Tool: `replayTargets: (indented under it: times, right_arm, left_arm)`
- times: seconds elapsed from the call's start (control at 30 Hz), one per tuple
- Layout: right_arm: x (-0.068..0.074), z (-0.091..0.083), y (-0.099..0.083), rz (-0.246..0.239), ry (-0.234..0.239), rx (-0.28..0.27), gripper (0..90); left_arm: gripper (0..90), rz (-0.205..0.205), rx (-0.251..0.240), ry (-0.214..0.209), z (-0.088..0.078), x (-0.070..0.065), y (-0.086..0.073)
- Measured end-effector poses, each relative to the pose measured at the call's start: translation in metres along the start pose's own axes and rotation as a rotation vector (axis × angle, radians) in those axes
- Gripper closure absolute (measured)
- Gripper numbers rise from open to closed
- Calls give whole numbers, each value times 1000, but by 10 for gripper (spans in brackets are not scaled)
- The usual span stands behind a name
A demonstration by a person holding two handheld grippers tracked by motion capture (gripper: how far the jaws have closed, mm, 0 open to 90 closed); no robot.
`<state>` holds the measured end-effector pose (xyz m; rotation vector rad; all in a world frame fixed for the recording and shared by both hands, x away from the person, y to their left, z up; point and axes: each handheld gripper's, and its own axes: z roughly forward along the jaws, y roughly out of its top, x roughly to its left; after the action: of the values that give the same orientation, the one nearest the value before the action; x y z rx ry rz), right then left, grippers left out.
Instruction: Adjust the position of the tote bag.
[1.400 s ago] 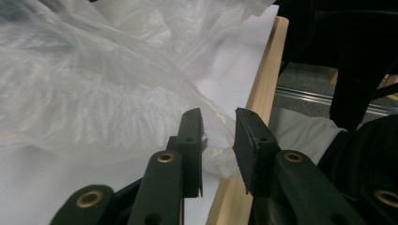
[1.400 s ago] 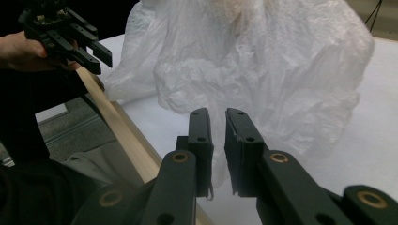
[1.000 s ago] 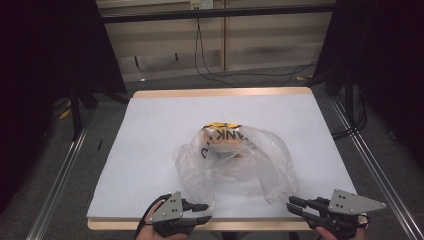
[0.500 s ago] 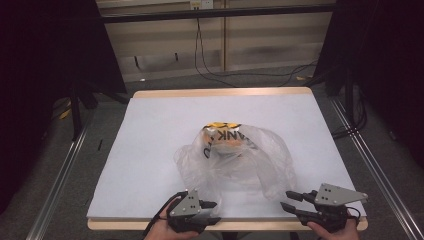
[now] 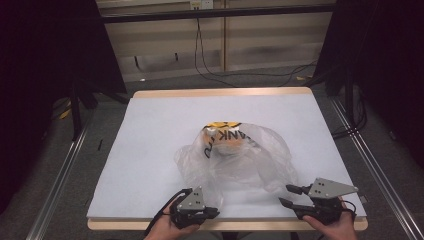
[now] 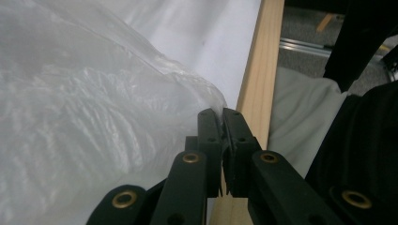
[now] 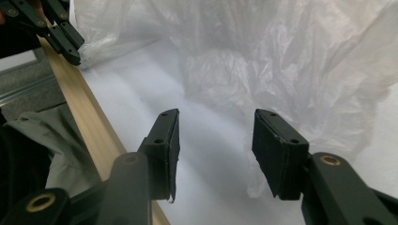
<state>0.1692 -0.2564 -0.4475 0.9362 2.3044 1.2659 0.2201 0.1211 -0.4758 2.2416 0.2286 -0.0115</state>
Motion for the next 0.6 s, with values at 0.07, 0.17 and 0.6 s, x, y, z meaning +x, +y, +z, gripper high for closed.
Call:
replayTargets:
  times: [0.07,0.17,0.6]
  right_arm:
    - [-1,-7,0,11,-19,-24,526]
    - [-4,-17,-4,25,-39,-57,537]
    - [-6,-18,-10,31,-73,-4,440]
  left_arm:
    - [879,-3,-36,-11,-4,0,2]
    - [880,2,-69,-19,-9,-3,4]
    - [882,11,-171,-56,-23,-13,10]
